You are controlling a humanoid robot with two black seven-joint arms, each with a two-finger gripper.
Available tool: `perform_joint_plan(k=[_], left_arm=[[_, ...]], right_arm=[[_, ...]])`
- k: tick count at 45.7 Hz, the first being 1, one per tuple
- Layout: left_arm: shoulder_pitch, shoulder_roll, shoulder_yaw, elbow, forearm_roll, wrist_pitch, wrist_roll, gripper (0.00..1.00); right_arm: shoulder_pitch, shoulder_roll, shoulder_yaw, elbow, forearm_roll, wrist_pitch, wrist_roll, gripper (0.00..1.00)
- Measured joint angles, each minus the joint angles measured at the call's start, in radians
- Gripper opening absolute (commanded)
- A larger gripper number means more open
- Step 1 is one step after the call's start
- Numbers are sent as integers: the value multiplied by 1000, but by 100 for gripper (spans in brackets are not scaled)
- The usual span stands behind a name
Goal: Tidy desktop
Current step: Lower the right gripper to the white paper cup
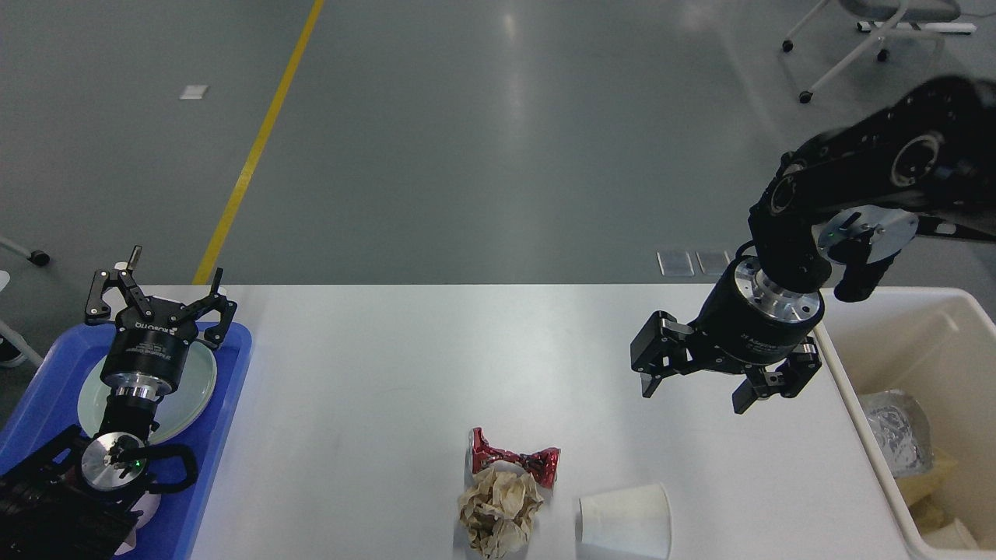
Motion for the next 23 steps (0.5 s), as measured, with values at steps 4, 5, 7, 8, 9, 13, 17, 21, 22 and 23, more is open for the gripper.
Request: perform_joint_plan(k=[4, 5, 7, 8, 9, 13, 17, 21, 22, 23], left_arm=[[0, 0, 0, 0, 0, 0, 0, 98], [0, 0, 0, 0, 0, 0, 0, 98], [0, 0, 0, 0, 0, 0, 0, 98], [0, 0, 0, 0, 0, 0, 0, 98], [0, 0, 0, 0, 0, 0, 0, 98], [0, 0, 0, 0, 0, 0, 0, 98], [0, 0, 0, 0, 0, 0, 0, 98], [0, 0, 0, 0, 0, 0, 0, 98], [0, 0, 0, 0, 0, 0, 0, 98], [0, 0, 0, 0, 0, 0, 0, 98]], right_arm=[[-84, 4, 4, -1, 118, -175, -5, 100], [-99, 5, 4, 0, 152, -212, -6, 100], [-129, 6, 4, 7, 231, -282, -7, 100], [-147, 7, 4, 14, 284, -323, -8, 100], [-160, 7, 4, 20, 327, -355, -8, 100], [-202, 5, 4, 52, 522, -512, -8, 100], [-234, -1, 10, 90, 715, -688, -6, 100], [-254, -12, 49, 118, 822, -783, -4, 100], [-259, -14, 60, 122, 836, -792, -4, 100], [-266, -16, 72, 125, 845, -797, -4, 100]])
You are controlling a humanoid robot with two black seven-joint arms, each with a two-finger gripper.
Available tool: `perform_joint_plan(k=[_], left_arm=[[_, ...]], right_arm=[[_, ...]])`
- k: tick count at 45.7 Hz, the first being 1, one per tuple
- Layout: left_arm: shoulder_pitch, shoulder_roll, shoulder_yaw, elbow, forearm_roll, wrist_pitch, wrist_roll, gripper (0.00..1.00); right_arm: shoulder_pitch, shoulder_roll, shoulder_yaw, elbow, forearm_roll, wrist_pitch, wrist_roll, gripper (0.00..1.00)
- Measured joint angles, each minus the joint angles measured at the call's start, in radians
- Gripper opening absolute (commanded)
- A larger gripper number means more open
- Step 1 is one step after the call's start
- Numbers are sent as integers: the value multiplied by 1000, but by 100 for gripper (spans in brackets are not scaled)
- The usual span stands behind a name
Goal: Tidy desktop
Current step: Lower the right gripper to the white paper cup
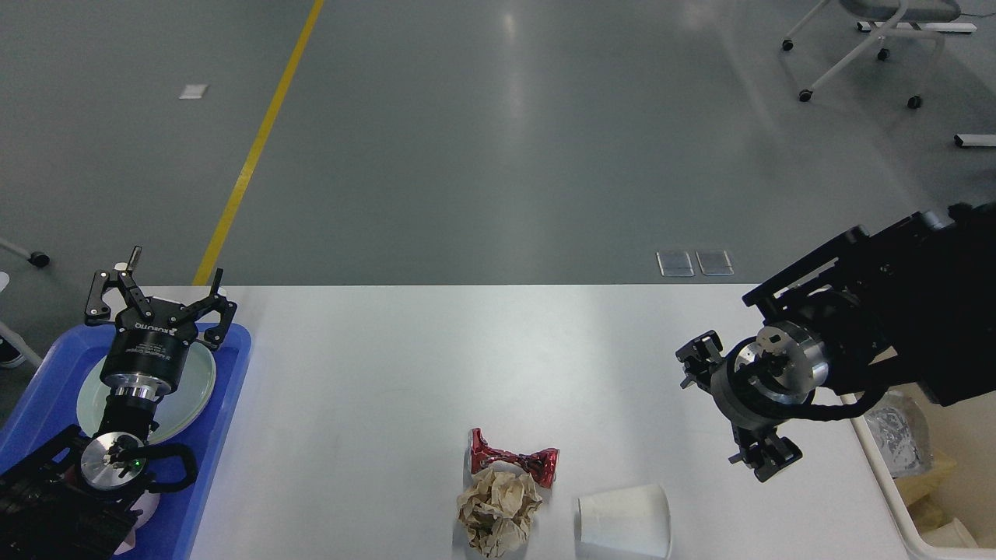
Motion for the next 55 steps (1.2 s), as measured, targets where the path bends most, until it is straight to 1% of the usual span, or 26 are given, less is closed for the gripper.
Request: perform_joint_plan(k=[7, 15, 26, 36, 39, 44, 47, 48, 50, 53, 55], left_arm=[[0, 0, 0, 0, 0, 0, 0, 98], [0, 0, 0, 0, 0, 0, 0, 98], [0, 0, 0, 0, 0, 0, 0, 98], [0, 0, 0, 0, 0, 0, 0, 98], [0, 0, 0, 0, 0, 0, 0, 98], [0, 0, 0, 0, 0, 0, 0, 98], [0, 0, 0, 0, 0, 0, 0, 98], [0, 0, 0, 0, 0, 0, 0, 98], [0, 0, 0, 0, 0, 0, 0, 98], [0, 0, 0, 0, 0, 0, 0, 98], [0, 0, 0, 0, 0, 0, 0, 98]], right_arm=[[-106, -5, 111, 5, 21, 2, 3, 100], [-266, -5, 244, -29, 14, -6, 7, 100], [-422, 10, 283, -175, 12, -11, 14, 100], [-564, 69, 284, -365, 18, -3, 13, 100], [-583, 79, 284, -388, 19, 0, 10, 100], [-588, 85, 284, -402, 19, 1, 8, 86], [-583, 87, 284, -403, 18, 1, 7, 74], [-582, 88, 284, -403, 18, 0, 6, 72], [-583, 88, 282, -405, 16, -5, 6, 70], [-590, 89, 278, -412, 14, -7, 6, 63], [-595, 89, 275, -420, 13, -8, 6, 63]])
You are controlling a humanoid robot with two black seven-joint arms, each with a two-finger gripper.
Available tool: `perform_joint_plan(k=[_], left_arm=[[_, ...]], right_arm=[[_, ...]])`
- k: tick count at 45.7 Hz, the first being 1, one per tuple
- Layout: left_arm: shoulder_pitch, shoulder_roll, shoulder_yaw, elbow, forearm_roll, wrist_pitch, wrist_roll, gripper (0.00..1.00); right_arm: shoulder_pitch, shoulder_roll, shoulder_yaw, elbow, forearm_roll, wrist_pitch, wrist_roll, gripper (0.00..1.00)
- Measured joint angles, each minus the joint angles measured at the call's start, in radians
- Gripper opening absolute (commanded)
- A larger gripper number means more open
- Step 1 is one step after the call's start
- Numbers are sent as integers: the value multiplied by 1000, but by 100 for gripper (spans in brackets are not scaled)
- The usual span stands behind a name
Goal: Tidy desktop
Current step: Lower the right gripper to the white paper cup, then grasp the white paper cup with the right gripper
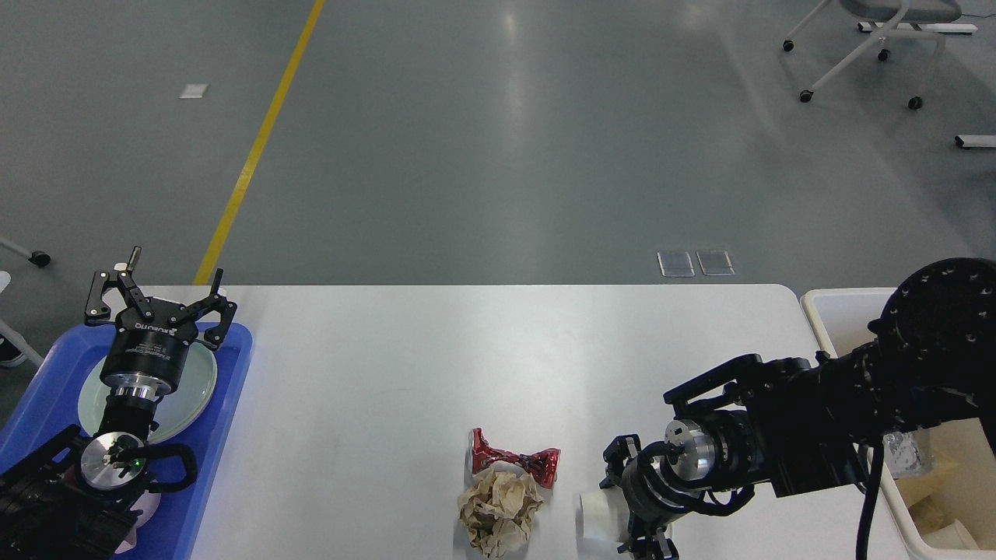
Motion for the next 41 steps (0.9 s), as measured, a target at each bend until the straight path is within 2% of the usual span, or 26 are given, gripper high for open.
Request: perform_joint_plan(k=[8, 17, 21, 41], left_arm=[[0, 0, 0, 0, 0, 0, 0, 98], [0, 0, 0, 0, 0, 0, 0, 98], [0, 0, 0, 0, 0, 0, 0, 98], [0, 0, 0, 0, 0, 0, 0, 98]], right_arm=[[-22, 0, -13, -38, -3, -4, -1, 62], [-37, 0, -16, -62, -7, -13, -1, 15], [-33, -3, -18, -58, -10, -13, -3, 0], [26, -12, -52, 0, -11, -1, -12, 0]])
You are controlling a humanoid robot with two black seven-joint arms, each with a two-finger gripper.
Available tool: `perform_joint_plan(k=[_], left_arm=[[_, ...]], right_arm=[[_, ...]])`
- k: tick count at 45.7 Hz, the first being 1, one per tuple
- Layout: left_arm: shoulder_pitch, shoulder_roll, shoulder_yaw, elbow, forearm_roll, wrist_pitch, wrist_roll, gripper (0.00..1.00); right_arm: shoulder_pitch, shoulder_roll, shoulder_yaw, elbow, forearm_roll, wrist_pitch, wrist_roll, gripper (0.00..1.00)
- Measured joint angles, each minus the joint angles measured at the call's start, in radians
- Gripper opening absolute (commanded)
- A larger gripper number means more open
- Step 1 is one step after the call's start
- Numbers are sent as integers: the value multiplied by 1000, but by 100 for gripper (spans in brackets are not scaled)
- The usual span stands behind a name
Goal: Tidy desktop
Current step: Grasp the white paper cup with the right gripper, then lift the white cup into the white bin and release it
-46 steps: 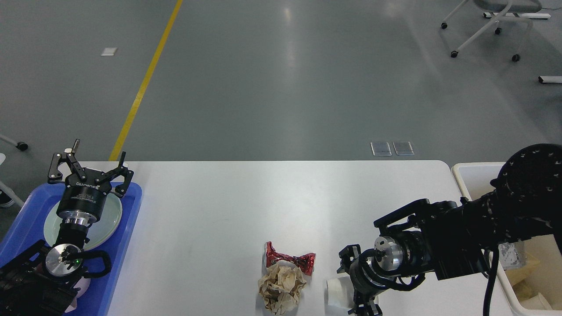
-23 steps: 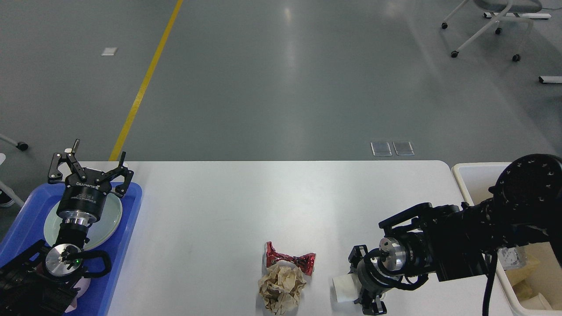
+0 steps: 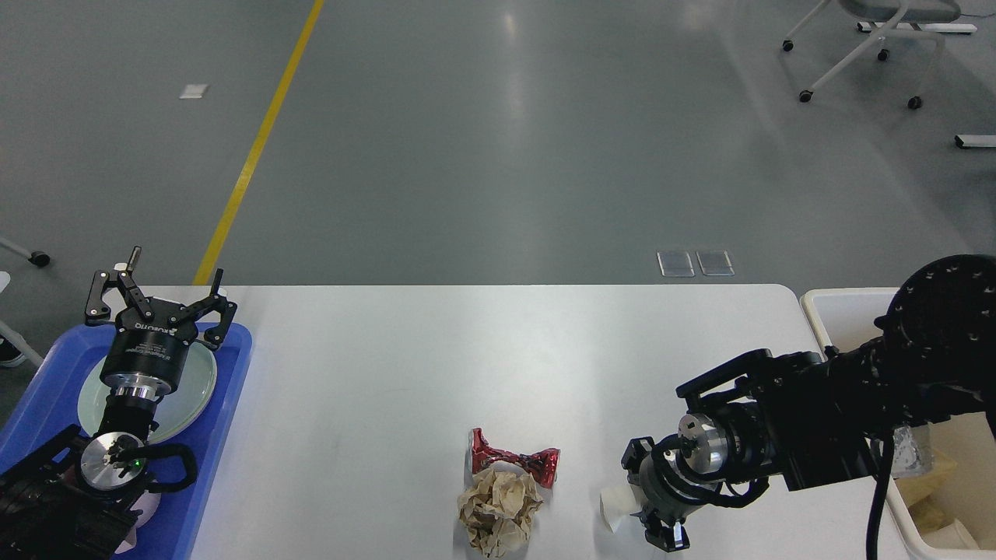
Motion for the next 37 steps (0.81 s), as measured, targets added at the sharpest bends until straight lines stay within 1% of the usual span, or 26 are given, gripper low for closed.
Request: perform_joint_plan(k=[7, 11, 14, 16, 22, 25, 31, 34, 37], left_arm=[[0, 0, 0, 0, 0, 0, 0, 98], [0, 0, 0, 0, 0, 0, 0, 98], [0, 0, 0, 0, 0, 0, 0, 98], [0, 0, 0, 0, 0, 0, 0, 98], [0, 0, 0, 0, 0, 0, 0, 98], [0, 0, 0, 0, 0, 0, 0, 98], [0, 0, 0, 0, 0, 0, 0, 98], [0, 0, 0, 0, 0, 0, 0, 98], [0, 0, 0, 0, 0, 0, 0, 98]], right_arm=[[74, -7, -29, 78, -50, 22, -4, 0], [169, -15, -75, 153, -113, 68, -10, 0], [261, -17, -120, 206, -185, 142, -12, 0], [324, -18, -153, 231, -247, 211, -12, 0], [463, -43, -213, 256, -431, 419, -12, 0], [527, -72, -223, 267, -520, 505, -12, 0], [697, -119, -259, 329, -688, 633, -12, 0], [820, -129, -301, 377, -755, 693, -12, 0], [920, -132, -339, 407, -784, 730, -11, 0]])
